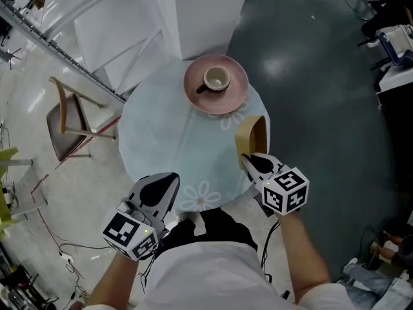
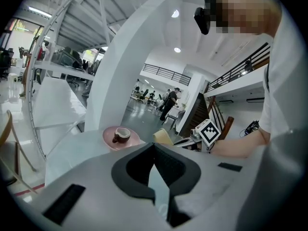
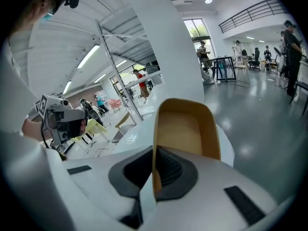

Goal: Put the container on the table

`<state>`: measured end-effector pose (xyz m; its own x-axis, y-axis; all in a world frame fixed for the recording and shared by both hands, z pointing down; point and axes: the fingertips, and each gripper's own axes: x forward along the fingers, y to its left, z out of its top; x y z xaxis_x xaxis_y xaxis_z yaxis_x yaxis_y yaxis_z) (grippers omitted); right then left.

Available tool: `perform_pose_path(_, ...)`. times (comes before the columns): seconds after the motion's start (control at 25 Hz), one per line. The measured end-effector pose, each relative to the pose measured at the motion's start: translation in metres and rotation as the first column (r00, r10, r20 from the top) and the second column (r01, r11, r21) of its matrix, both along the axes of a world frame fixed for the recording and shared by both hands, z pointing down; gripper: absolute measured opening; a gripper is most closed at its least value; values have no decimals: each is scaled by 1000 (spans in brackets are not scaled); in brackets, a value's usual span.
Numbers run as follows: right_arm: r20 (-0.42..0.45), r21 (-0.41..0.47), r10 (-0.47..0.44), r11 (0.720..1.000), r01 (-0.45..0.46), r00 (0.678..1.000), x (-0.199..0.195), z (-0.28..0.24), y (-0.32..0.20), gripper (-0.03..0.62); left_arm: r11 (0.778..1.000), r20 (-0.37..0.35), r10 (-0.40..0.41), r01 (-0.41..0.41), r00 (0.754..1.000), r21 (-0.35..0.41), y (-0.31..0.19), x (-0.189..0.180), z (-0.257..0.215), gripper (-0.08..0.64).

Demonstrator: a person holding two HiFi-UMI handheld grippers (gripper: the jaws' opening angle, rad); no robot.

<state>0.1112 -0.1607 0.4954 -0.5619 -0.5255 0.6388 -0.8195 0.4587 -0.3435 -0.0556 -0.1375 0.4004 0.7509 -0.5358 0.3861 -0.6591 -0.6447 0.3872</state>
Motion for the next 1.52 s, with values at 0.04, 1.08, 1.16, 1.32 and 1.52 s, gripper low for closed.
perform_pose_path(0.04, -11, -4, -6, 1000, 6, 1000, 2, 5, -2, 23, 1000, 1, -4, 4, 1000, -4, -1, 1, 2, 21)
perform_pose_path(1.08, -237, -109, -165, 984, 143, 957, 29, 97, -24, 23, 997, 6, -23, 23, 1000, -70, -18, 22, 47, 21)
perform_pose_path(1.16, -256, -114, -180, 981, 155, 950, 30, 102, -25, 24, 997, 4, -27, 27, 1000, -74, -19, 23, 50, 21)
perform_pose_path(1.32, -296, -119, -214, 975, 187, 931, 30, 111, -29, 24, 996, 2, -31, 31, 1000, -82, -22, 27, 53, 21)
perform_pose_path(1.52, -336, -133, -250, 967, 217, 908, 28, 120, -32, 23, 995, -2, -45, 44, 999, -93, -24, 29, 57, 21)
